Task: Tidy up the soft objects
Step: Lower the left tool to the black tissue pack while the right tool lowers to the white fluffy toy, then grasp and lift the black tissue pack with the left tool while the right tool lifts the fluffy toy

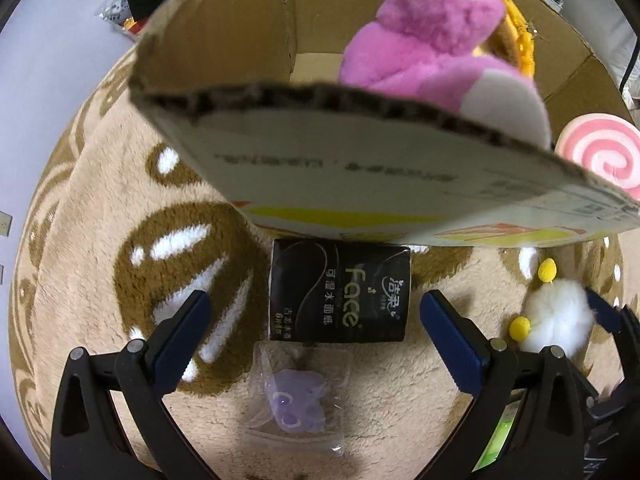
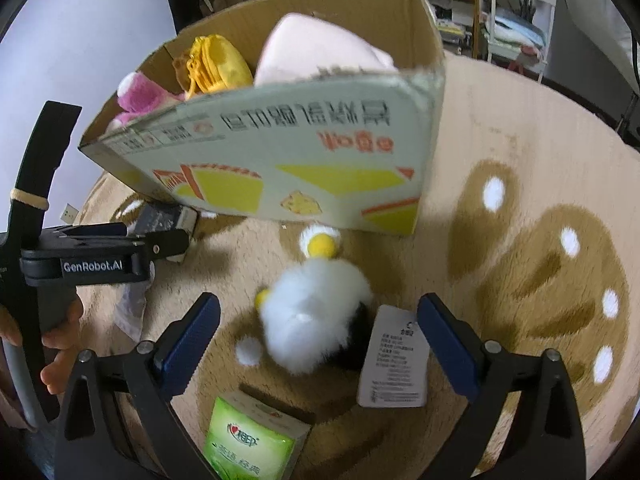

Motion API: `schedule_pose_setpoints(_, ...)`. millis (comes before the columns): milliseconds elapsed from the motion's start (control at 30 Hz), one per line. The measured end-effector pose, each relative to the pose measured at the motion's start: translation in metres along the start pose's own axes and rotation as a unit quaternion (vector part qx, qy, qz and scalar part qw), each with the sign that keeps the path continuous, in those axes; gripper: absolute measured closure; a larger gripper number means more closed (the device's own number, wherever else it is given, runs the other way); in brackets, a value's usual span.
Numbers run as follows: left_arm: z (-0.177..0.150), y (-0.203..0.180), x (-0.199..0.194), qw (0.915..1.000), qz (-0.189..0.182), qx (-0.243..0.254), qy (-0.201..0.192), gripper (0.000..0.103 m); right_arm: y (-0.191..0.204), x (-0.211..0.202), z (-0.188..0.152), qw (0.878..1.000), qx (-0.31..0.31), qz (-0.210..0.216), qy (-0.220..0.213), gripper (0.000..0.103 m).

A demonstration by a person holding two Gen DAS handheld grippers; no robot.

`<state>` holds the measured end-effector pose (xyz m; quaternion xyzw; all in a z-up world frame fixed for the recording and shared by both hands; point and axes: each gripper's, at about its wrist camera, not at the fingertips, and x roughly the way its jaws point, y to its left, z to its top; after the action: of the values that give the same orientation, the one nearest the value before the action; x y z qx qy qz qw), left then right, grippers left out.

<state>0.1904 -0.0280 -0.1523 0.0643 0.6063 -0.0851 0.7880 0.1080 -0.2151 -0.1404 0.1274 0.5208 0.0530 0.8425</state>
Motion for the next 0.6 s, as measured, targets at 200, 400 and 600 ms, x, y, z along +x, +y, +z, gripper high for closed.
schedule_pose_setpoints(200, 0.002, 0.005, 0.013, 0.9997, 0.018, -0.007, 0.014, 0.010, -0.001, 0.003, -0.004, 0.999, -0.010, -0.032, 0.010, 0.033)
schedule_pose_setpoints(400, 0.007, 0.015, 0.020, 0.9995, 0.006, -0.023, 0.021, 0.025, -0.006, -0.001, -0.007, 0.999, -0.002, -0.031, 0.014, 0.044)
schedule_pose_setpoints(600, 0.002, 0.020, 0.013, 0.9998, 0.008, -0.010, 0.012, 0.039, 0.007, -0.001, -0.010, 0.999, -0.042, -0.034, 0.007, 0.067)
